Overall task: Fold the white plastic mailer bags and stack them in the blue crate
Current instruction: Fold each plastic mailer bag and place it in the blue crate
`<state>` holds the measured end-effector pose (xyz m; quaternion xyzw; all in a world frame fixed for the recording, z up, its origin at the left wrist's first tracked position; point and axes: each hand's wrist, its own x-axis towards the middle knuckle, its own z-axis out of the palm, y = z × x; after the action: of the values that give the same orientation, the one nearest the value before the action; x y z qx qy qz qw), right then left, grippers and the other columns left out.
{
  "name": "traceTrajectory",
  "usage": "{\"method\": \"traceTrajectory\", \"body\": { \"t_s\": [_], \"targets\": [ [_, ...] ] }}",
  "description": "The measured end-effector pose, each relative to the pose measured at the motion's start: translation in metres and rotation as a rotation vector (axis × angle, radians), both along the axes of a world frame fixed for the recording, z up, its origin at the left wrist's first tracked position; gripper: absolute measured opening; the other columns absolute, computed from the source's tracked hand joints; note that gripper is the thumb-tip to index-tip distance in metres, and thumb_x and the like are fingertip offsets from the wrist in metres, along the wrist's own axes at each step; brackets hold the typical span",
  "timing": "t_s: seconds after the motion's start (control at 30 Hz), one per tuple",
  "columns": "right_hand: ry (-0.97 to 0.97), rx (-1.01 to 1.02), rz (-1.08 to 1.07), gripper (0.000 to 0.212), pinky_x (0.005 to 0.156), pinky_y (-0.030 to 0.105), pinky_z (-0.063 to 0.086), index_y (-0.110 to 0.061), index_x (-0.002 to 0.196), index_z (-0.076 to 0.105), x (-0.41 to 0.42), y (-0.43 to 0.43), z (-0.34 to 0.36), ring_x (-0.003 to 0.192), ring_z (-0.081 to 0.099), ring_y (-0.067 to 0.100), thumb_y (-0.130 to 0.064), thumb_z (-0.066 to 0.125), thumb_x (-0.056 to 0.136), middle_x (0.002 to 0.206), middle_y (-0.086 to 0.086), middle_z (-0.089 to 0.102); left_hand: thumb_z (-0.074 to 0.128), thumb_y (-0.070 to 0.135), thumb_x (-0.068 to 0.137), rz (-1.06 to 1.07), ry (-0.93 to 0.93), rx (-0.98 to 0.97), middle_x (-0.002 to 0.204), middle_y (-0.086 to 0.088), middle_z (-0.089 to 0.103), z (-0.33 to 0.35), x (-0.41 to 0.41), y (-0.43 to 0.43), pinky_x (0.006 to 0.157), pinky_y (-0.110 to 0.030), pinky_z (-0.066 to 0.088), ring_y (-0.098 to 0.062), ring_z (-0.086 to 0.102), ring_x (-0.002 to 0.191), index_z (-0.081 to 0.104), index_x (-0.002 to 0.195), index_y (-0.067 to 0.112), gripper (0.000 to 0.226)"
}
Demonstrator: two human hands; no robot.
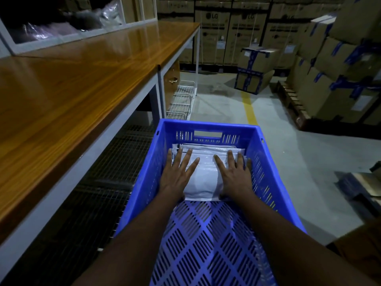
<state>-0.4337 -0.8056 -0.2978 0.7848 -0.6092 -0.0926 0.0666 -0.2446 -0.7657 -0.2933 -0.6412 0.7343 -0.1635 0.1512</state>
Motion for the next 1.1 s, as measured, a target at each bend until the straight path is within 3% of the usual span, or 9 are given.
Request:
{"method": "traceTrajectory", "body": {
  "t_s": [0.13,0.27,0.43,0.57,0.67,0.77,0.9,1.1],
  "targets": [
    [-0.041,-0.073,-0.018,0.128,0.118,0.063,-0.005,-0.032,0.154,-0.019,0.0,-0.007,-0.001,0.149,-0.012,0.045,-0.058,0.077,0.074,0.164,0.017,-0.013,0.066,0.056,0.085,0.04,0.033,-0.037,0.159,-0.017,-0.027,-0.001,-0.002,-0.009,0.107,-0.065,-0.019,-0.043,-0.021,0.146,-0.024,0.153,0.021,0.118],
    [-0.008,-0.034,-0.018,0.125,0.118,0.062,-0.004,-0.031,0.154,-0.019,0.0,-0.006,0.001,0.149,-0.013,0.045,-0.058,0.074,0.076,0.164,0.018,-0.014,0.073,0.061,0.076,0.074,0.002,-0.015,0.157,-0.019,-0.031,-0.001,-0.004,-0.008,0.107,-0.065,-0.019,-0.045,-0.024,0.145,-0.029,0.15,0.02,0.132],
    [0.024,-0.036,-0.005,0.123,0.118,0.062,-0.003,-0.027,0.156,-0.016,-0.002,0.009,0.018,0.149,-0.01,0.045,-0.064,0.071,0.077,0.164,0.017,-0.014,0.07,0.061,0.078,0.088,-0.017,-0.043,0.158,-0.025,-0.025,0.022,-0.006,0.012,0.11,-0.068,-0.015,-0.048,-0.019,0.145,-0.025,0.152,0.015,0.129],
    [-0.107,-0.128,0.03,0.097,0.116,0.066,0.002,-0.022,0.159,0.001,0.0,0.031,0.049,0.15,0.0,0.043,-0.063,0.054,0.089,0.165,0.016,0.002,0.064,0.06,0.084,0.054,0.06,-0.105,0.161,-0.026,-0.01,0.061,-0.011,0.039,0.105,-0.069,-0.019,-0.049,-0.014,0.146,-0.017,0.154,0.014,0.116],
    [-0.195,-0.205,0.059,0.08,0.115,0.066,0.007,-0.02,0.159,0.012,0.011,0.055,0.089,0.15,0.009,0.041,-0.059,0.043,0.096,0.164,0.016,0.012,0.051,0.063,0.09,0.05,0.101,-0.2,0.162,-0.026,0.005,0.106,-0.011,0.065,0.106,-0.07,-0.017,-0.05,-0.008,0.147,-0.021,0.153,0.016,0.106],
    [-0.235,-0.266,0.091,0.071,0.114,0.065,0.012,-0.02,0.158,0.018,0.026,0.086,0.141,0.148,0.017,0.041,-0.058,0.031,0.099,0.163,0.014,0.019,0.043,0.066,0.093,0.072,0.112,-0.282,0.162,-0.025,0.006,0.159,-0.004,0.098,0.109,-0.071,-0.014,-0.048,-0.007,0.147,-0.025,0.151,0.017,0.102],
    [-0.362,-0.404,0.225,0.071,0.1,0.067,0.037,-0.014,0.143,0.05,0.056,0.134,0.201,0.127,0.049,0.046,-0.055,0.023,0.092,0.142,0.017,0.054,0.037,0.069,0.092,0.115,0.101,-0.402,0.162,-0.023,0.01,0.219,0.023,0.163,0.108,-0.072,-0.014,-0.048,-0.005,0.148,-0.022,0.152,0.016,0.099],
    [-0.536,-0.462,0.449,0.065,0.097,0.064,0.04,-0.016,0.143,0.05,0.136,0.235,0.265,0.126,0.051,0.043,-0.053,0.031,0.093,0.142,0.017,0.053,0.031,0.071,0.093,0.258,0.068,-0.53,0.163,-0.02,0.006,0.274,0.089,0.299,0.108,-0.072,-0.01,-0.047,-0.007,0.148,-0.023,0.152,0.017,0.096]
  ]
}}
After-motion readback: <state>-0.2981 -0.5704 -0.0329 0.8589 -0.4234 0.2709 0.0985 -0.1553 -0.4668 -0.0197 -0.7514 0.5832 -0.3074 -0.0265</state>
